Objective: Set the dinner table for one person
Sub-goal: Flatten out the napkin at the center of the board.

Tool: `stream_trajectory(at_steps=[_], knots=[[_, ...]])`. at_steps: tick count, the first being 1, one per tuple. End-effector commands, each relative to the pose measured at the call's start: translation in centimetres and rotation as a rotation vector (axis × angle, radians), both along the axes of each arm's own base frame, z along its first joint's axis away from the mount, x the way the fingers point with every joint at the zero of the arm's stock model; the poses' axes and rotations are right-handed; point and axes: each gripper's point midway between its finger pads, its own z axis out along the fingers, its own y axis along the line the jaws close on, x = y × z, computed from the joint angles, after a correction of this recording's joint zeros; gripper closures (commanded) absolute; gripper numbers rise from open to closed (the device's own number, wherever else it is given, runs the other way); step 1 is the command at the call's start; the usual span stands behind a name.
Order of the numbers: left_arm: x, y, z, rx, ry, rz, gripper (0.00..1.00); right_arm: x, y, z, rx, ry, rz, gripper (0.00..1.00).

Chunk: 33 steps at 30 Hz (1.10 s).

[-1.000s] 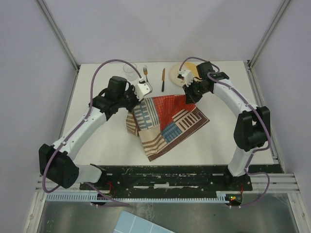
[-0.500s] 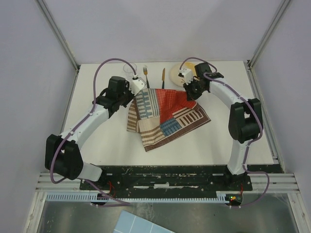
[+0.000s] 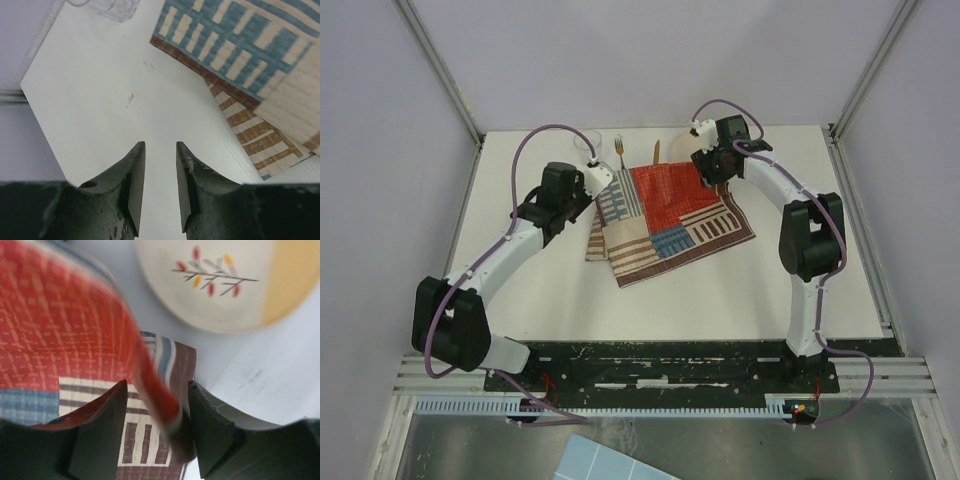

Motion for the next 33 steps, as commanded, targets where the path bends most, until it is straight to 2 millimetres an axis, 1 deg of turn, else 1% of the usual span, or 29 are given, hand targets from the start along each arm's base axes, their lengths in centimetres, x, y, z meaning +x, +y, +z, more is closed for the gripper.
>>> stream_trajectory(at_steps=[1, 2, 4, 7, 8, 9, 10, 11, 12, 13, 14, 15, 16, 18, 20, 22, 25, 29, 33], knots=[[-0.9, 0.4, 1.6, -0.041, -0.057, 0.018, 0.6, 3.5, -2.0, 3.7, -0.053, -0.14, -0.138, 0.33], [-1.2, 0.5, 1.5, -0.046, -0.054, 0.016, 0.59, 3.4, -2.2, 3.9, -0.06, -0.147, -0.139, 0.31], [-1.7, 0.4, 1.7, -0.069, -0.063, 0.018, 0.53, 3.1, -2.6, 4.6, -0.071, -0.165, -0.144, 0.22], [-2.2, 0.0, 1.3, -0.1, -0.042, 0.009, 0.51, 2.2, -3.1, 6.2, -0.073, -0.187, -0.153, 0.2], [-2.4, -0.2, 1.1, -0.11, -0.032, 0.007, 0.46, 1.8, -3.3, 6.9, -0.072, -0.194, -0.157, 0.2], [-2.6, -0.3, 0.8, -0.119, -0.016, 0.004, 0.45, 1.1, -3.6, 7.3, -0.071, -0.193, -0.158, 0.2], [-2.7, -0.5, 0.5, -0.13, -0.003, 0.002, 0.44, 0.6, -3.7, 8.2, -0.063, -0.2, -0.155, 0.2], [-2.8, -0.7, 0.2, -0.14, 0.009, 0.001, 0.44, -0.3, -3.9, 8.8, -0.057, -0.198, -0.145, 0.2], [-2.9, -0.8, -0.2, -0.148, 0.021, 0.0, 0.44, -1.2, -4.1, 8.9, -0.056, -0.19, -0.138, 0.2], [-3.0, -1.0, -0.5, -0.157, 0.031, -0.001, 0.44, -2.2, -4.5, 10.1, -0.053, -0.209, -0.136, 0.2], [-3.0, -1.1, -0.8, -0.168, 0.037, 0.0, 0.44, -3.0, -4.8, 9.9, -0.062, -0.202, -0.131, 0.2], [-3.1, -1.4, -1.2, -0.178, 0.046, -0.004, 0.43, -3.9, -5.1, 10.4, -0.07, -0.208, -0.126, 0.2], [-3.1, -1.7, -1.6, -0.192, 0.058, -0.008, 0.43, -4.8, -5.7, 11.4, -0.075, -0.223, -0.132, 0.2], [-3.1, -2.3, -2.4, -0.22, 0.086, -0.009, 0.43, -6.6, -6.8, 12.4, -0.081, -0.23, -0.147, 0.19], [-3.1, -2.9, -3.4, -0.245, 0.128, -0.019, 0.43, -8.2, -7.7, 13.6, -0.077, -0.245, -0.161, 0.19], [-3.1, -3.4, -5.1, -0.259, 0.189, -0.01, 0.43, -9.6, -8.5, 14.7, -0.069, -0.262, -0.172, 0.18], [-3.5, -4.5, -7.2, -0.299, 0.293, -0.007, 0.43, -11.2, -9.5, 16.0, -0.072, -0.291, -0.187, 0.15], [-4.0, -6.2, -9.0, -0.369, 0.403, -0.008, 0.43, -12.3, -10.7, 16.5, -0.092, -0.298, -0.209, 0.15], [-3.9, -7.0, -9.9, -0.41, 0.441, -0.001, 0.43, -13.0, -11.2, 16.1, -0.088, -0.279, -0.229, 0.15]])
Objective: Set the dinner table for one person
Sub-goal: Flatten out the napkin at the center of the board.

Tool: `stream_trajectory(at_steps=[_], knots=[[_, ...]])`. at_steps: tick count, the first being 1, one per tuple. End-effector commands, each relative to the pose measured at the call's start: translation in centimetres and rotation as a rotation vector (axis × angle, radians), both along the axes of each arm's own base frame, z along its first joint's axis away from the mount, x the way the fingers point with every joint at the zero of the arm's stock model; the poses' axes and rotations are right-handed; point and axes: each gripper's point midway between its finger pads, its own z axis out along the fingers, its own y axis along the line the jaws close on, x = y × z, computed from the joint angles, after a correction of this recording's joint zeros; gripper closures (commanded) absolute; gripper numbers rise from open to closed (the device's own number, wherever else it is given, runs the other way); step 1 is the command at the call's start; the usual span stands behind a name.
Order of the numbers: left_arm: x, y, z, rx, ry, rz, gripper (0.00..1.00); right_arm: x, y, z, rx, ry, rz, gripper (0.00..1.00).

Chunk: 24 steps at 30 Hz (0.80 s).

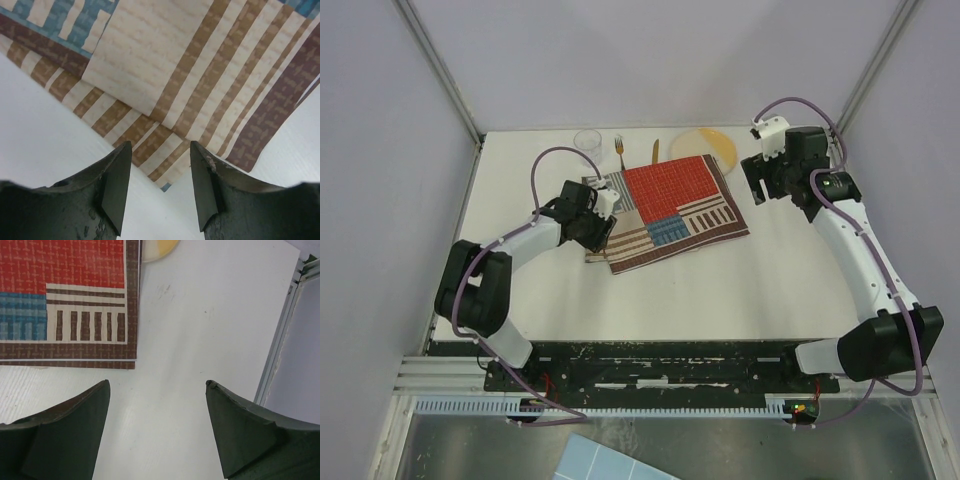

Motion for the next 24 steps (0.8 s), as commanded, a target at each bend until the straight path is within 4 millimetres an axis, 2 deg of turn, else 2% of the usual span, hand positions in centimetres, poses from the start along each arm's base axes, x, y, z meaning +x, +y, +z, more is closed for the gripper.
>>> stream_trajectory(at_steps=[1, 5, 11, 24], knots=[[1.2, -2.4, 1.9, -0.142, 0.0, 0.03, 0.42, -0.9, -0.9, -0.2, -0.006, 0.009, -0.025, 0.15], [0.9, -3.3, 1.9, -0.197, 0.018, 0.023, 0.42, -1.4, -1.0, -0.6, 0.006, 0.013, -0.031, 0.14], [-0.2, -4.0, 0.4, -0.242, 0.096, 0.042, 0.41, -1.4, -1.0, -0.5, 0.016, 0.011, -0.03, 0.14], [-0.8, -2.7, -0.9, -0.191, 0.142, 0.134, 0.41, -1.6, -0.9, -1.3, 0.036, 0.034, -0.026, 0.14]])
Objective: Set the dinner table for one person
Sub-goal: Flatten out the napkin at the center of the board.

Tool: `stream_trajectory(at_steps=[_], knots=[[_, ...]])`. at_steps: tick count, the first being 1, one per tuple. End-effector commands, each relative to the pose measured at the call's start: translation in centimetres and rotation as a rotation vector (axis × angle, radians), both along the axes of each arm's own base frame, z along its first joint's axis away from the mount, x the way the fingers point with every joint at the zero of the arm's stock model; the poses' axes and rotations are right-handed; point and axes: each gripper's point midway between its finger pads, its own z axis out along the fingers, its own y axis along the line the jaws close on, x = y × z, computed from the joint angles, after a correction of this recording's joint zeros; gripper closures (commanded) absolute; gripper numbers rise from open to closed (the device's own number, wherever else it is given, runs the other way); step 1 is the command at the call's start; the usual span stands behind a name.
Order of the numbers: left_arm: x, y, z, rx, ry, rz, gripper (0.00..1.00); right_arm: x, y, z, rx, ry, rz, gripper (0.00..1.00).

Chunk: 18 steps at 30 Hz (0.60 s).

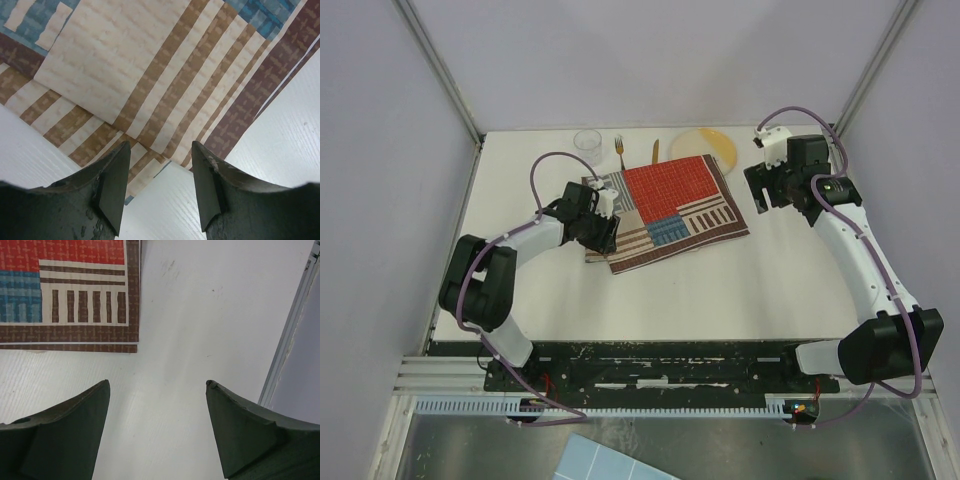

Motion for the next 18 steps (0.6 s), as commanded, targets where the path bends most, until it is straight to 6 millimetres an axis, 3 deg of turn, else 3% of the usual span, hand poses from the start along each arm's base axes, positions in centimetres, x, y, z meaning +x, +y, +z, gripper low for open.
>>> stream_trajectory(at_steps=[1, 8, 18], knots=[[0.4, 0.2, 0.1, -0.007, 0.008, 0.055, 0.41, 0.0, 0.0, 1.3, 0.028, -0.049, -0.005, 0.14], [0.6, 0.0, -1.3, -0.004, 0.043, 0.068, 0.4, 0.1, -0.1, 1.7, 0.029, -0.057, -0.007, 0.14], [1.1, -0.4, -2.5, -0.009, 0.072, 0.076, 0.45, -0.2, -0.3, 0.6, 0.033, -0.038, -0.013, 0.14]])
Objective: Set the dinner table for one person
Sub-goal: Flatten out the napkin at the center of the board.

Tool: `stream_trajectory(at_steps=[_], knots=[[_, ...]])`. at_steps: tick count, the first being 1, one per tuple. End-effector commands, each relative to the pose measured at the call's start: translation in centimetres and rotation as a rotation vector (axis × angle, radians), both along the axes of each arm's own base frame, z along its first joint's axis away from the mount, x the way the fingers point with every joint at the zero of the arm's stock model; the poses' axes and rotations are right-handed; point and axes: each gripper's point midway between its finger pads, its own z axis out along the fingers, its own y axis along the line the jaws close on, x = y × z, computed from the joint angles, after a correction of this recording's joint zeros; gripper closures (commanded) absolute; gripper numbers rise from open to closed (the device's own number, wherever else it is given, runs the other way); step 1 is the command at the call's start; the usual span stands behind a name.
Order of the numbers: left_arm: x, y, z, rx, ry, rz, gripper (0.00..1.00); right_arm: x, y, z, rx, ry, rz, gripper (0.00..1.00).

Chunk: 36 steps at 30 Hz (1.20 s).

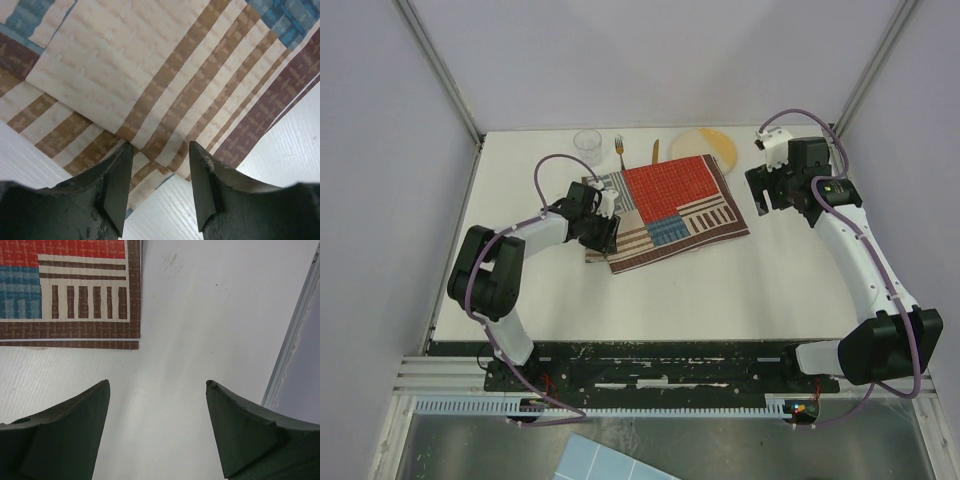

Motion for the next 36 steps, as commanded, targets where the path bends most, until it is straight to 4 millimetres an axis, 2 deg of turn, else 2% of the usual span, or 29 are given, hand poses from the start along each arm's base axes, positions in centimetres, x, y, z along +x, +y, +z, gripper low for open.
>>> stream_trajectory(at_steps=[1, 7, 16, 24, 26, 32, 36], knots=[[0.8, -0.3, -0.5, -0.016, 0.008, 0.031, 0.46, 0.0, -0.2, 1.1, 0.018, -0.05, -0.013, 0.14], [0.8, -0.2, -0.4, -0.012, -0.001, 0.034, 0.57, 0.0, -0.2, 1.0, 0.026, -0.054, -0.016, 0.14], [0.8, 0.2, -0.7, 0.01, 0.0, 0.039, 0.96, -0.2, -0.2, 0.9, 0.034, -0.051, -0.017, 0.14], [1.2, 0.3, 0.1, 0.016, -0.023, 0.037, 0.97, -0.3, -0.3, 0.9, 0.038, -0.055, -0.022, 0.14], [1.8, 0.9, 1.0, 0.047, -0.059, 0.05, 0.97, -0.3, -0.4, 0.8, 0.037, -0.053, -0.024, 0.14], [4.3, 2.6, 5.5, 0.14, -0.21, 0.07, 0.97, -0.3, -0.3, 0.6, 0.042, -0.05, -0.025, 0.14], [5.1, 3.0, 6.8, 0.165, -0.257, 0.071, 0.97, -0.4, -0.3, 0.6, 0.043, -0.052, -0.024, 0.14]])
